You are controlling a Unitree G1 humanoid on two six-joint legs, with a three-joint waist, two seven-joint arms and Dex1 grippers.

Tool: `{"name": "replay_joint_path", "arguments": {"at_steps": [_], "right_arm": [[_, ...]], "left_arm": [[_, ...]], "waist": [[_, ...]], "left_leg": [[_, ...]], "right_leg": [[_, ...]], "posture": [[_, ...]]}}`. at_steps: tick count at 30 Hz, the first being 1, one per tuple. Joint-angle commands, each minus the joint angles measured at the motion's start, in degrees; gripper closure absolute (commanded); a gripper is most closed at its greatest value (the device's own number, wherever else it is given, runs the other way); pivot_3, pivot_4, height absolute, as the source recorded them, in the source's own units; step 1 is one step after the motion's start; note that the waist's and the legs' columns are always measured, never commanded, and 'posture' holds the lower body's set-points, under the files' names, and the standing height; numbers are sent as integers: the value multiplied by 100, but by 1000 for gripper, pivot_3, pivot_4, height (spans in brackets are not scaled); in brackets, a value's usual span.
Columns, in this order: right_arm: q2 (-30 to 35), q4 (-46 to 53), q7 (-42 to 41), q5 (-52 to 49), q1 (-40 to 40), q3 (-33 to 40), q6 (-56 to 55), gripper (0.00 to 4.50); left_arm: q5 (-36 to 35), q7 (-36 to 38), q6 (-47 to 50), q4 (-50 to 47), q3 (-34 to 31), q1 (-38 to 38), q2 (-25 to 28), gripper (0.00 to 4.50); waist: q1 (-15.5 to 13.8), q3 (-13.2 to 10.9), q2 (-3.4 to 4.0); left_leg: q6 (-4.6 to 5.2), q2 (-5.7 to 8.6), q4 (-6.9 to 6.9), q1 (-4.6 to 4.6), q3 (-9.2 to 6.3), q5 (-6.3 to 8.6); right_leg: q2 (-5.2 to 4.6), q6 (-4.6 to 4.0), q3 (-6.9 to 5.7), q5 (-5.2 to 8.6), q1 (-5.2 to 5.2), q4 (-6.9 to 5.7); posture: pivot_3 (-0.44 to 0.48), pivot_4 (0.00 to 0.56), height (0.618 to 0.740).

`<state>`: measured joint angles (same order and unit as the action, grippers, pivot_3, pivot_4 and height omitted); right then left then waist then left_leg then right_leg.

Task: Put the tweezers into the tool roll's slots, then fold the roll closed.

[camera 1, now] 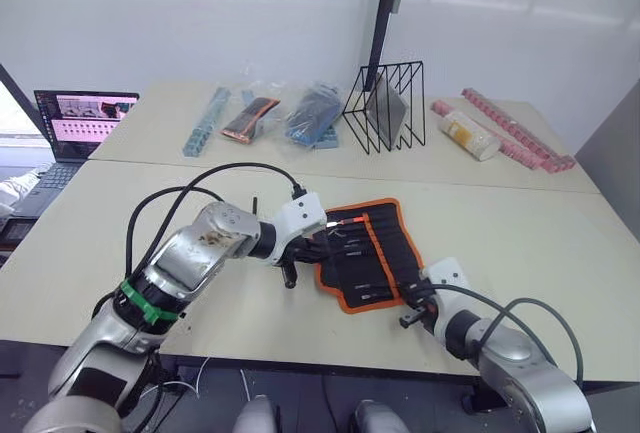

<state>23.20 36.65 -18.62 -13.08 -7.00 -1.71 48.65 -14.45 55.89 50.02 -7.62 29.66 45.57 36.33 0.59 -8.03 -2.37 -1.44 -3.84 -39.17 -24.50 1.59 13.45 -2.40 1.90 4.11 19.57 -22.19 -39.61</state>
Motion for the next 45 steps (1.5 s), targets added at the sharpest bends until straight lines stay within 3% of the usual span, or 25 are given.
{"name": "replay_joint_path", "arguments": {"at_steps": [1, 8, 22, 33, 45], "right_arm": [[5, -218, 107, 60, -247, -46, 222, 4500], [-61, -134, 246, 50, -361, -84, 248, 4500], [-207, -98, 439, 48, -353, -222, 298, 4500], [-273, -39, 562, 38, -393, -282, 314, 4500], [-315, 55, 633, 47, -495, -301, 323, 4500]], "left_arm": [[203, 289, -184, 251, 217, 350, -167, 4488], [687, 542, -348, 744, 692, 733, -493, 4488], [1462, 717, -763, 1638, 1045, 1299, -1227, 4488], [1889, 771, -1100, 2087, 1086, 1327, -1690, 4488], [2157, 472, -1850, 3020, 869, 1506, -2624, 4488]], "waist": [[-16, -4, 0], [-33, -9, 2], [-56, -10, 1], [-63, -9, 1], [-97, -9, 1]], "left_leg": [[0, 1, 0, -5, 0, 0], [1, 1, 0, -16, -3, -1], [3, 2, -1, -17, -5, -2], [5, 3, -2, -16, -5, -3], [6, 7, -2, -21, -9, -4]], "right_leg": [[0, 0, -1, 0, 0, 2], [0, 0, -4, 0, -6, 8], [1, 1, -4, 0, -4, 8], [1, 1, -4, 0, -1, 8], [1, 2, -5, 0, 0, 8]], "posture": [[0, 150, 684], [0, 150, 684], [0, 150, 684], [0, 150, 684], [0, 150, 684]]}}
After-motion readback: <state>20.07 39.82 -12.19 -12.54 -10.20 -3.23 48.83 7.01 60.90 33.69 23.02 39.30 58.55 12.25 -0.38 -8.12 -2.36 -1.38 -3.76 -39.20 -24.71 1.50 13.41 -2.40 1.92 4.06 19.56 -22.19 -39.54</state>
